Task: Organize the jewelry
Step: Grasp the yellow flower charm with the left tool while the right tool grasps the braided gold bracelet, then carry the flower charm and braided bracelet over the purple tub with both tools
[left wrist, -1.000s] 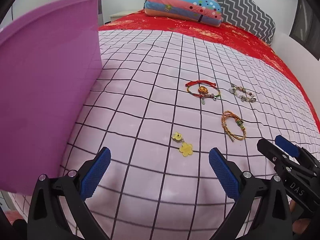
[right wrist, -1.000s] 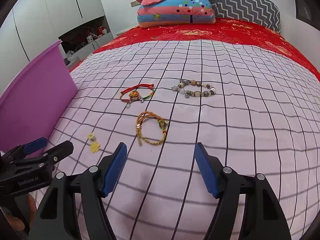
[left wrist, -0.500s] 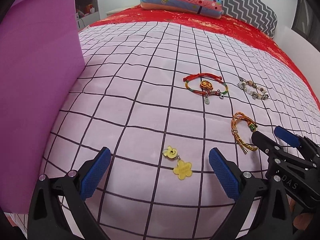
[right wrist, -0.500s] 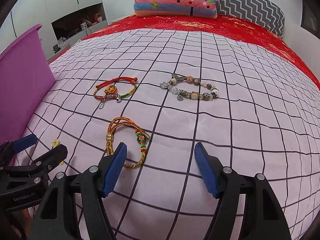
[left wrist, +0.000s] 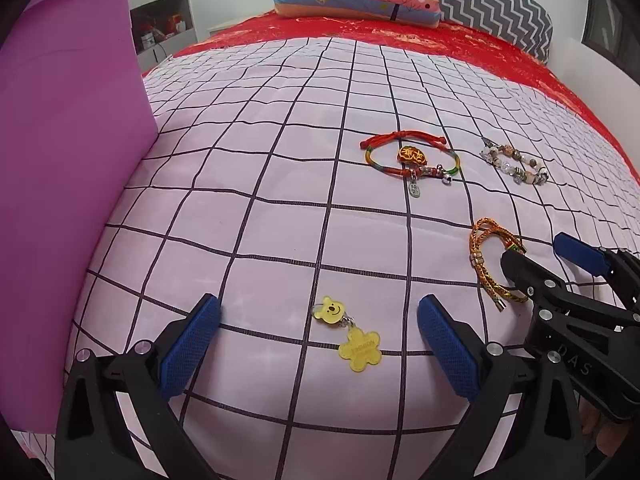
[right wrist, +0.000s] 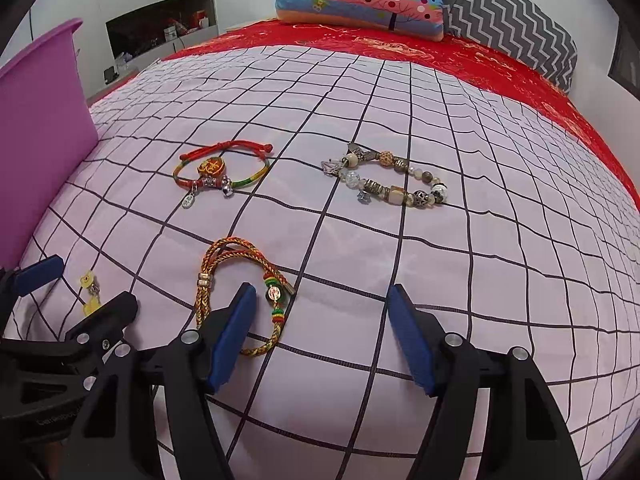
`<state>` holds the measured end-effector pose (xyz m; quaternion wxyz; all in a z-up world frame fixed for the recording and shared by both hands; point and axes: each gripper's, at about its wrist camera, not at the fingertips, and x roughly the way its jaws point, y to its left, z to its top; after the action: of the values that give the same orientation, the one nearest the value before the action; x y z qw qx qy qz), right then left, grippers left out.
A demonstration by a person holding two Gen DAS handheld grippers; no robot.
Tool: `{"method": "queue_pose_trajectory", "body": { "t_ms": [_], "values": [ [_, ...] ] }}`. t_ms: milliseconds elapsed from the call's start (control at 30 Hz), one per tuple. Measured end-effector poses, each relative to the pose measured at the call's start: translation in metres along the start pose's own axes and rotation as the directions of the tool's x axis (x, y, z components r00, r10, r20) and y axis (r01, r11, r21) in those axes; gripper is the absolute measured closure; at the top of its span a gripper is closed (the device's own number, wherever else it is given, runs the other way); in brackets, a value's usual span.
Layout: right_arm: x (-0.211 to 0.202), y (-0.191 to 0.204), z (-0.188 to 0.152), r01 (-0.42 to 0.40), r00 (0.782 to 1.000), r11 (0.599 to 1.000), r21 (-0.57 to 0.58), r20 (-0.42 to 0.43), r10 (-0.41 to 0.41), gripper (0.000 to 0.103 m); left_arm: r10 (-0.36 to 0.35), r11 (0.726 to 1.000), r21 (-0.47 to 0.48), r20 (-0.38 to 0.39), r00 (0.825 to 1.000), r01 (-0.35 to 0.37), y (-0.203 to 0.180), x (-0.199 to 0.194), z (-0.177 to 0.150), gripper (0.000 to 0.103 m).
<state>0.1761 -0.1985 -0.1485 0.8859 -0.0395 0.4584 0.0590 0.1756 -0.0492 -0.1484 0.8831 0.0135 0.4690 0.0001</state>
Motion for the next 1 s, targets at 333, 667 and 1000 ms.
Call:
{"method": "queue_pose_trajectory", "body": {
  "t_ms": [333, 667, 1000],
  "values": [
    [0.000, 0.017, 0.000, -0.027, 0.999, 0.998, -0.062, -0.019, 0.026, 0.094, -0.026, 1.000, 0.016, 0.016, 1.000, 0.025, -0.004, -0.007, -0.003, 0.071],
    [-0.022, 0.003, -0.016, -0.096, 0.995, 0.992, 0.078, -0.004, 0.097, 0.094, -0.142, 0.989, -0.036, -0.024, 0.990, 0.141, 0.006, -0.023, -0.015, 0.086],
    [-0.072, 0.017, -0.058, -0.126, 0.992, 0.982, 0.139, 0.023, 0.124, 0.095, -0.193, 0.980, 0.025, -0.061, 0.979, 0.195, 0.000, -0.060, -0.049, 0.086]
  ]
}}
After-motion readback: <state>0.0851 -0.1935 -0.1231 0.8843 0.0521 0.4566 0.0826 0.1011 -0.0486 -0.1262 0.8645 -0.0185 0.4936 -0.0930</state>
